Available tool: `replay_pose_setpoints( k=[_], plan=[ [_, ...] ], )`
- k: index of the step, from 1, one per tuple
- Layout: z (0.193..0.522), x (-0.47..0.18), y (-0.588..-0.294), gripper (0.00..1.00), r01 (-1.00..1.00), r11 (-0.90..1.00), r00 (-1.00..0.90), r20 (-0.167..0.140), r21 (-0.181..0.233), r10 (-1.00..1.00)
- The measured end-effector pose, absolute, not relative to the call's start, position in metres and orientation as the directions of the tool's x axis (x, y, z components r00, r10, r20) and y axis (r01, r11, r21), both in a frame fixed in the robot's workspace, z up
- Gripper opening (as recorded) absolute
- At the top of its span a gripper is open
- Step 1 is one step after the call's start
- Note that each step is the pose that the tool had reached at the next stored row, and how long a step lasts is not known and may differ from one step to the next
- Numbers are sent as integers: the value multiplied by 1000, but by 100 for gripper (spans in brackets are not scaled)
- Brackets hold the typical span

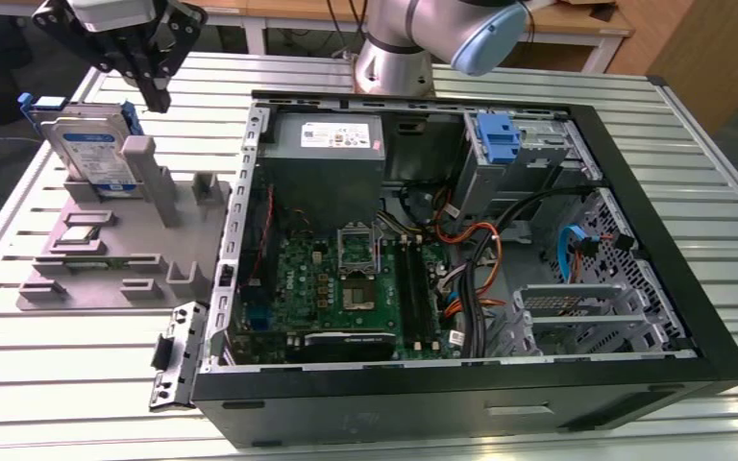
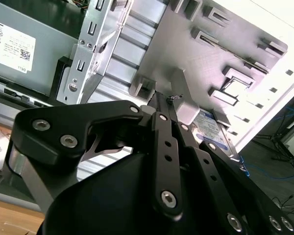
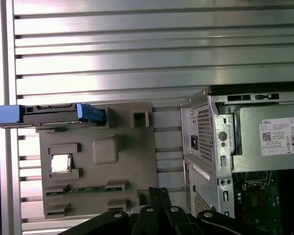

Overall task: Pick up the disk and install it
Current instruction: 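Reach for the disk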

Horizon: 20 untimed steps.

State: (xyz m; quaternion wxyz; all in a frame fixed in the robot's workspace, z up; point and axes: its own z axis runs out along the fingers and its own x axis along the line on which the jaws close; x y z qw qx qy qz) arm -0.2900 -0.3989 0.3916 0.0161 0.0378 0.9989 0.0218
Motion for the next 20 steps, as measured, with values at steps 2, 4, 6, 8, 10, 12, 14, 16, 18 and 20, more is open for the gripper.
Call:
replay_pose_setpoints(
  k=[2, 4, 6, 8, 10, 12, 14, 16, 18, 20],
  plan=[
    [392, -291, -399, 10, 75, 996, -997, -30, 45, 76],
    [392, -291, -399, 10, 75, 996, -997, -30, 45, 76],
    [392, -291, -399, 10, 75, 996, -997, -30, 45, 76],
    [392, -291, -399, 10, 75, 996, -997, -30, 45, 76],
    [392, -292, -399, 10, 75, 996, -997, -30, 45, 76],
    [392, -292, -399, 10, 75, 996, -997, -30, 45, 76],
    [392, -292, -399, 10, 75, 996, -997, -30, 45, 76],
    [392, -292, -399, 10, 75, 996, -997, -30, 45, 76],
    [392, -293, -399, 10, 75, 996, -997, -30, 45, 76],
    [391, -295, -399, 10, 75, 996, -997, -31, 45, 76]
  ],
)
